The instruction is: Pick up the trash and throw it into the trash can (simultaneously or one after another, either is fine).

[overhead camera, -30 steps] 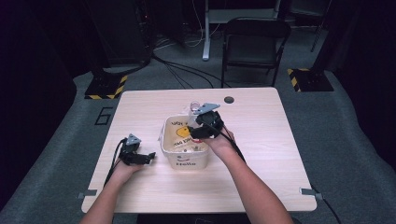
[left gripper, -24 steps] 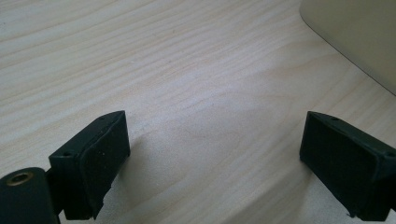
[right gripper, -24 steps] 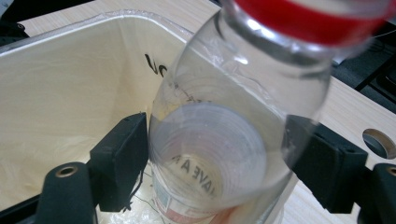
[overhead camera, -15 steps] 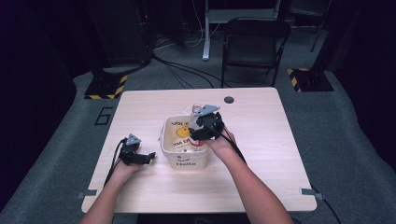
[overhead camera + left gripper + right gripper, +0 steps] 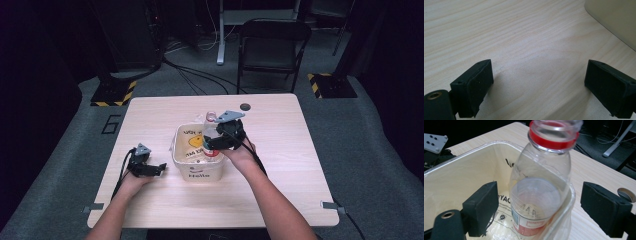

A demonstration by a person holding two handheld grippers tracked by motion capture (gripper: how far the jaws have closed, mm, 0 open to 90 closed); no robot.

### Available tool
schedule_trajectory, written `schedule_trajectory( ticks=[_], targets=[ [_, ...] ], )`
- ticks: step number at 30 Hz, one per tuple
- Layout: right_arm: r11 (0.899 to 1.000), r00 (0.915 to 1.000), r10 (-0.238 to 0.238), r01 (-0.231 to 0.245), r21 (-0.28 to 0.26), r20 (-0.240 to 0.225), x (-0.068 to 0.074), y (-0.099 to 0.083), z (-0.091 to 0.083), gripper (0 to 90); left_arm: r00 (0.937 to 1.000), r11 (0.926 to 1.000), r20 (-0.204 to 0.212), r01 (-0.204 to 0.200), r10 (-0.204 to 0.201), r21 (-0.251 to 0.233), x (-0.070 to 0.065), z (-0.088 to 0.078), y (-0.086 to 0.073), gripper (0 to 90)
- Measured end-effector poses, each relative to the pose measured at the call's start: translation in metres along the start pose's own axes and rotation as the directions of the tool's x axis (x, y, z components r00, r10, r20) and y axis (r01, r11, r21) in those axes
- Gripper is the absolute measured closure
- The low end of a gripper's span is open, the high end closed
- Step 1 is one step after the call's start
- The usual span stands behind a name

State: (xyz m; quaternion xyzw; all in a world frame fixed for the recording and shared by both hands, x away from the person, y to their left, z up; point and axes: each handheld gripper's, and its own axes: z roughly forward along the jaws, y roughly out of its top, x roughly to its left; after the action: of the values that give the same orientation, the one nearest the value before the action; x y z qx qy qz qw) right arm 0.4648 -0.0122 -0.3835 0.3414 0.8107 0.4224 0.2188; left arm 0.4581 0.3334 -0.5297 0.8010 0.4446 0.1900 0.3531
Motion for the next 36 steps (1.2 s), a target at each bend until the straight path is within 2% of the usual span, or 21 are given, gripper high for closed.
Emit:
schedule_trajectory(
  ticks=[5, 7, 8, 11, 14, 21, 24, 36],
  targets=[
    [0.997, 0.9987, 0.05, -0.049, -0.053, 0.01, -0.004, -0.01, -0.012, 13.5, 1.0, 1.0, 0.0, 0.0, 0.0, 0.0, 0.0, 0.0, 0.0, 8.1],
    [0.996, 0.9976, 0.067, -0.065, -0.053, 0.019, -0.005, -0.014, -0.016, 13.4, 1.0, 1.0, 0.0, 0.0, 0.0, 0.0, 0.0, 0.0, 0.0, 8.1],
    [0.997, 0.998, 0.056, -0.055, -0.056, 0.03, -0.007, -0.016, -0.018, 13.4, 1.0, 1.0, 0.0, 0.0, 0.0, 0.0, 0.0, 0.0, 0.0, 8.2],
    [0.995, 0.9957, 0.077, -0.074, -0.061, 0.052, -0.008, -0.022, -0.025, 13.4, 1.0, 1.0, 0.0, 0.0, 0.0, 0.0, 0.0, 0.0, 0.0, 8.1],
    [0.995, 0.9959, 0.067, -0.062, -0.08, 0.061, -0.01, -0.026, -0.031, 14.2, 1.0, 1.0, 0.0, 0.0, 0.0, 0.0, 0.0, 0.0, 0.0, 8.1],
    [0.991, 0.9919, 0.096, -0.088, -0.096, 0.083, -0.02, -0.038, -0.043, 20.9, 1.0, 1.0, -0.001, 0.001, -0.001, 0.0, 0.0, 0.0, 0.0, 8.1],
    [0.99, 0.9894, 0.118, -0.11, -0.091, 0.085, -0.024, -0.044, -0.046, 23.3, 1.0, 1.0, -0.001, 0.0, 0.0, 0.0, 0.0, 0.0, 0.0, 8.1],
    [0.987, 0.982, 0.151, -0.143, -0.073, 0.113, -0.036, -0.068, -0.054, 30.1, 1.0, 1.0, -0.001, 0.001, -0.001, 0.0, 0.0, 0.0, 0.0, 8.1]
  ],
)
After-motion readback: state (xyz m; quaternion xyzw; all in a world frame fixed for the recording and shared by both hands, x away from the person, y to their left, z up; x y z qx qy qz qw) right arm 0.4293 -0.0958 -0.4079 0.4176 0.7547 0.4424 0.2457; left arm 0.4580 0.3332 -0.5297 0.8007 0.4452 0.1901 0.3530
